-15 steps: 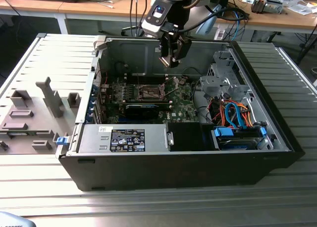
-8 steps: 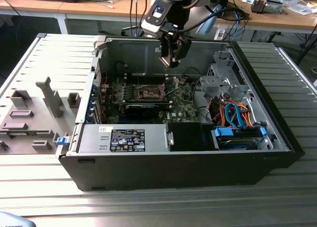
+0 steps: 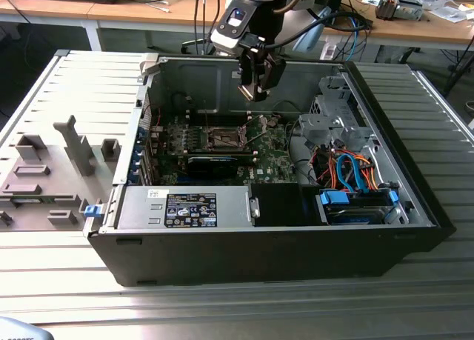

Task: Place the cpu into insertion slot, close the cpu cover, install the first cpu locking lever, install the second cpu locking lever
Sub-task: 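Place the cpu into insertion slot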

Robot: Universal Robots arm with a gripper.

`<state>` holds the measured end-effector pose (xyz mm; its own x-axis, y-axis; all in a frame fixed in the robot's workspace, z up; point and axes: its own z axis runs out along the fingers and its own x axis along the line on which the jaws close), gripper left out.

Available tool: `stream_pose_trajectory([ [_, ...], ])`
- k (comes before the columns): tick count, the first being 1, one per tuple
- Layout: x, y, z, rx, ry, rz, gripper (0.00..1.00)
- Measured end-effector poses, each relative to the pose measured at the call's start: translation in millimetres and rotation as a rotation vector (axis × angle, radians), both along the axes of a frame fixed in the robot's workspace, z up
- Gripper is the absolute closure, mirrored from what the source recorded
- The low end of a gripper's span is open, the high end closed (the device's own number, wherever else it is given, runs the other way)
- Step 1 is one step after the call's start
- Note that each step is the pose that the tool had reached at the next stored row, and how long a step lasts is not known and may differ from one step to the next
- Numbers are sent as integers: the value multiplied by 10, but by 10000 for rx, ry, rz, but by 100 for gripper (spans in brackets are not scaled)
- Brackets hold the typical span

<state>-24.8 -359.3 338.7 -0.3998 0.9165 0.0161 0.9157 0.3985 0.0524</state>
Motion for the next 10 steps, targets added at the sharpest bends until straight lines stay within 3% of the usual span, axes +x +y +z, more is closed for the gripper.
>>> stream_pose_trajectory([
  [10,0,0,-1,0,0,-121,46],
])
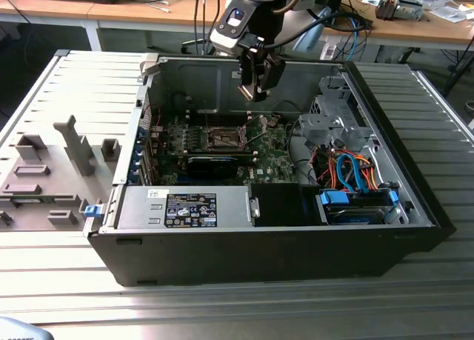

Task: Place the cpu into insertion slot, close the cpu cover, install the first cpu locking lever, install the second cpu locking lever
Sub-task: 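Place the cpu into insertion slot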

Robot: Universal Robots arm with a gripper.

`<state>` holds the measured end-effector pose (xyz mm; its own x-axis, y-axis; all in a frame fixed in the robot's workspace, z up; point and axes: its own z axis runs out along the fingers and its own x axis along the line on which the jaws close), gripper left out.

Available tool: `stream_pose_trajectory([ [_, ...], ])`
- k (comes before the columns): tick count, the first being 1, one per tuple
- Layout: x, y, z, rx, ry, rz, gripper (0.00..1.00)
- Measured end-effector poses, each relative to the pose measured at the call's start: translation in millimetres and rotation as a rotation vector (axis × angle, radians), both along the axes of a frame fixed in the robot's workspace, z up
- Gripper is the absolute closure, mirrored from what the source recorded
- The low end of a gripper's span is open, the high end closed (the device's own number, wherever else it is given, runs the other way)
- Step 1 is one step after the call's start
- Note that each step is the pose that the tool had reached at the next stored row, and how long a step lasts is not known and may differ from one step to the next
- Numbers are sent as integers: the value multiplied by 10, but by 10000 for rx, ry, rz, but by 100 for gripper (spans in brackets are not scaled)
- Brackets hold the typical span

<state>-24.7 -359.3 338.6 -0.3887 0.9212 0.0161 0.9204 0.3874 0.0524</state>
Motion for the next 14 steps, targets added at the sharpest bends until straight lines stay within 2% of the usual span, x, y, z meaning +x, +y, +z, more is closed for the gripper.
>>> stream_pose_trajectory([
  [14,0,0,-2,0,0,-208,46],
])
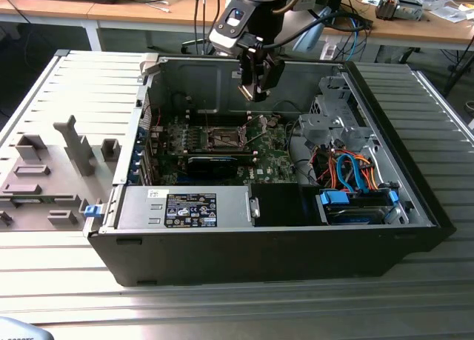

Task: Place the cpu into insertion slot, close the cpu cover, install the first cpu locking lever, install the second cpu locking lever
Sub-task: 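Place the cpu into insertion slot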

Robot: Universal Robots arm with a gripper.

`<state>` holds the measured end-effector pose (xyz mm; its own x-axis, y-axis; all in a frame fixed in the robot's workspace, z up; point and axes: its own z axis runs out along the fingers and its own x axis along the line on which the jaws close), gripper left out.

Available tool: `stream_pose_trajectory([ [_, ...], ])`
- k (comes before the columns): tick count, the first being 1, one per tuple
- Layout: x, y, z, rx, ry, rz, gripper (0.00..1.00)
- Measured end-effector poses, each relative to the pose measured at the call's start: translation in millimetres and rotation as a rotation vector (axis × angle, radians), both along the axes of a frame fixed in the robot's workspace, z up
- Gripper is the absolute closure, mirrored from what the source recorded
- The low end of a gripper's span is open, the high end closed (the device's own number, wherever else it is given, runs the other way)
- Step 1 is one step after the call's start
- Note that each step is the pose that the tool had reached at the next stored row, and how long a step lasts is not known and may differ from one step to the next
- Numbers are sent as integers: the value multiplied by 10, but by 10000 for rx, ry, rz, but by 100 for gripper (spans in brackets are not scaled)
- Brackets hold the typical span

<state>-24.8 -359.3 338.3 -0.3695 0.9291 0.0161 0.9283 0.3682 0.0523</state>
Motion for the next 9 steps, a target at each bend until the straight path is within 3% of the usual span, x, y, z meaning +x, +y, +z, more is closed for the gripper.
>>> stream_pose_trajectory([
  [9,0,0,-2,0,0,-117,46],
])
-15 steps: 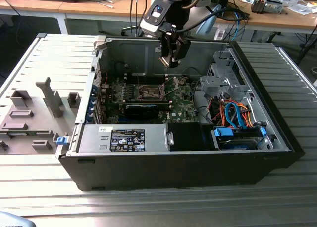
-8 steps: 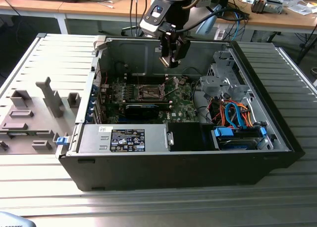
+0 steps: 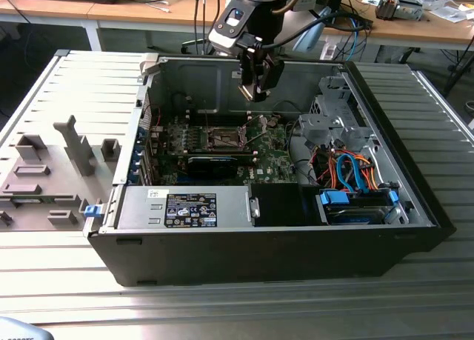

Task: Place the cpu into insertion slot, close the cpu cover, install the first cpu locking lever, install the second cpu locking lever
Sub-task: 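Place the cpu into insertion slot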

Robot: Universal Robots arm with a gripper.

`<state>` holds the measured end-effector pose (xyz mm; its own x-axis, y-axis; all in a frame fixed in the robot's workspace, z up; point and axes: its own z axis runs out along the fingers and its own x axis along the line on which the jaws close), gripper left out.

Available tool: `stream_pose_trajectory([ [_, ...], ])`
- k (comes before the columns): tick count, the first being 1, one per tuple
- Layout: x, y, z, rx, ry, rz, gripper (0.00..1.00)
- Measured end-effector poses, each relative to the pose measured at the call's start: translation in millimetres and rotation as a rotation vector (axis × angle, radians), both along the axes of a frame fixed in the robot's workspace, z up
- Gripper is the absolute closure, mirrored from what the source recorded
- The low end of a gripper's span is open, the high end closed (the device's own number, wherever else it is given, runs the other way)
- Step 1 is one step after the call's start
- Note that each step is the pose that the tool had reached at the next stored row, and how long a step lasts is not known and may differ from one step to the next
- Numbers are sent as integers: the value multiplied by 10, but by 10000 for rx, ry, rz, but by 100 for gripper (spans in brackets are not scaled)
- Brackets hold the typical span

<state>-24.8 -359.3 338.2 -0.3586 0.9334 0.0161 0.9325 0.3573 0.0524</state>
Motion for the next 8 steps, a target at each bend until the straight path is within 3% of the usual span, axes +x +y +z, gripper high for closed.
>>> stream_pose_trajectory([
  [8,0,0,-1,0,0,-84,46],
])
